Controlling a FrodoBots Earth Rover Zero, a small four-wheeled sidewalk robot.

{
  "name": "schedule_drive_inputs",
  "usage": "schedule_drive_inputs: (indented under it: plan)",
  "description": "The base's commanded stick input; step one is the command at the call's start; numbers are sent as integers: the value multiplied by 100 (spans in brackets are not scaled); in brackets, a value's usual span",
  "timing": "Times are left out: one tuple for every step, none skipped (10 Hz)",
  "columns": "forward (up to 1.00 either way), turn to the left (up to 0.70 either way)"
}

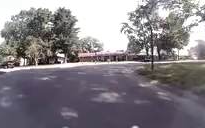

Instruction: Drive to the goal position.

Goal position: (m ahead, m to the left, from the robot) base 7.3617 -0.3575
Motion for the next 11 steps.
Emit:
schedule_drive_inputs:
  plan:
    - [69, 3]
    - [69, 3]
    - [69, 3]
    - [69, 3]
    - [69, 3]
    - [69, 3]
    - [69, 3]
    - [69, 3]
    - [69, 3]
    - [69, 3]
    - [69, 3]
